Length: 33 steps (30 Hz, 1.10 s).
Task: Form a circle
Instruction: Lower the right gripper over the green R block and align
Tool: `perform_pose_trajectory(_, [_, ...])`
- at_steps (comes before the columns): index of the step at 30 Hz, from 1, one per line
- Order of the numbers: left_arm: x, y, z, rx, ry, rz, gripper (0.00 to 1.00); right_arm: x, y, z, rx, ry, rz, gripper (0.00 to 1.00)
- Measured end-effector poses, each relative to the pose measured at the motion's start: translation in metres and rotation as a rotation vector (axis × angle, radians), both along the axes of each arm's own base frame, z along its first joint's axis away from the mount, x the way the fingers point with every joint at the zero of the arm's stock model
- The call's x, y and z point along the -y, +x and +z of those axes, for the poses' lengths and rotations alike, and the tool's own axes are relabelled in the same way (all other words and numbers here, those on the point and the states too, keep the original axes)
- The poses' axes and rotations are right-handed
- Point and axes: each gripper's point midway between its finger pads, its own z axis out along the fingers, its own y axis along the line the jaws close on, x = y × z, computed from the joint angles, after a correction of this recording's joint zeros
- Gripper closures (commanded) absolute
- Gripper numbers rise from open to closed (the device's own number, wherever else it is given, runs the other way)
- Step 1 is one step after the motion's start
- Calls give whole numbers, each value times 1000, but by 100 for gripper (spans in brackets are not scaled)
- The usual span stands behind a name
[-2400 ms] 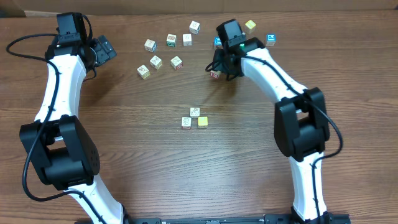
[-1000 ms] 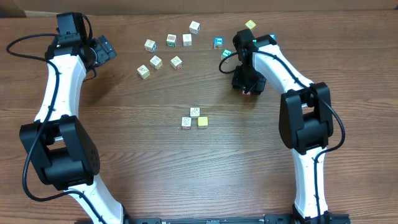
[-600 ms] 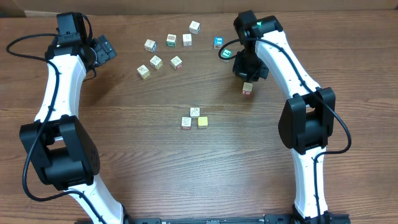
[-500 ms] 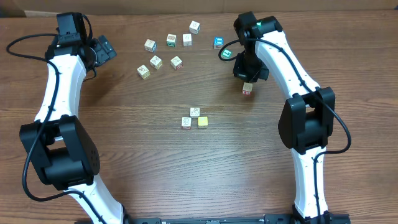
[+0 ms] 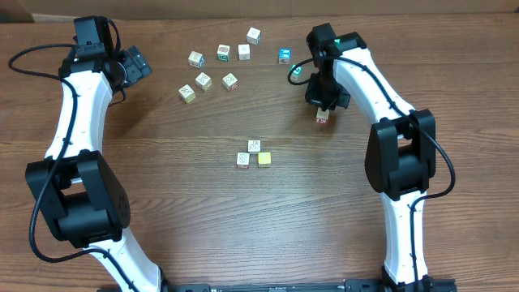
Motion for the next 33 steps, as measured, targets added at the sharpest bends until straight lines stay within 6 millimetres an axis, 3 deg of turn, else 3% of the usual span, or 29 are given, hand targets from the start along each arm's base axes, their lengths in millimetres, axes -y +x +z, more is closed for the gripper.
perform_pose_trajectory(7, [0, 0, 0, 0, 0, 0, 0, 12, 4, -8, 12, -12, -23, 96])
perform_pose_trajectory(16, [0, 0, 0, 0, 0, 0, 0, 12, 13, -8, 45, -4, -27, 96])
perform_pose_trajectory(26, [0, 0, 0, 0, 0, 0, 0, 21, -8, 0, -47, -24, -34, 96])
perform_pose_trajectory(33, [1, 0, 0, 0, 0, -1, 1, 4, -26, 0, -131, 82, 14, 96])
